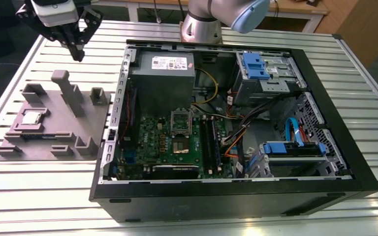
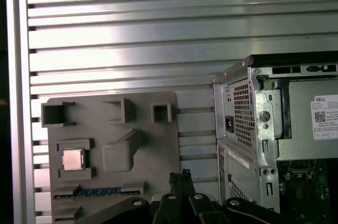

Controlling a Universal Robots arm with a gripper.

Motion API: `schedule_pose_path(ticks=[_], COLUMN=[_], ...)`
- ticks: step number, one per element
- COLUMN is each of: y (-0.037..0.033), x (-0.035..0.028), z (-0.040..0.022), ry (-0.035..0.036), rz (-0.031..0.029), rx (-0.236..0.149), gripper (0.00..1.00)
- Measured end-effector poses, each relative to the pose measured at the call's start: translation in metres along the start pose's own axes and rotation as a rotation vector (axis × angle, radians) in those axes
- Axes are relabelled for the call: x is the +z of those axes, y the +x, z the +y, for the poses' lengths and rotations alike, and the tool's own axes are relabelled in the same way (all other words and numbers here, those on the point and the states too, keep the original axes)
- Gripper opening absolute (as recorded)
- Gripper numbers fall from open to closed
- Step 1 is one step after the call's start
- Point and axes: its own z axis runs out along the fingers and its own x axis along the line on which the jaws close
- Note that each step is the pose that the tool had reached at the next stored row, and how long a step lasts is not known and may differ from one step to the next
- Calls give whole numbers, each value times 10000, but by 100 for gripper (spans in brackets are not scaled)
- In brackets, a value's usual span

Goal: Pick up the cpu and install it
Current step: 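Reach for the cpu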

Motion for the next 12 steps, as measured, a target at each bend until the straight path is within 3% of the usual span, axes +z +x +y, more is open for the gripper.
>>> schedule_pose_path(ticks=[6, 7, 8, 12], y=[12, 68, 83, 84], x=[0, -1, -1, -1], z=[-1, -5, -6, -6], ry=[0, 0, 0, 0], rz=[0, 0, 0, 0], rx=[0, 0, 0, 0], gripper=[10, 10, 10, 10])
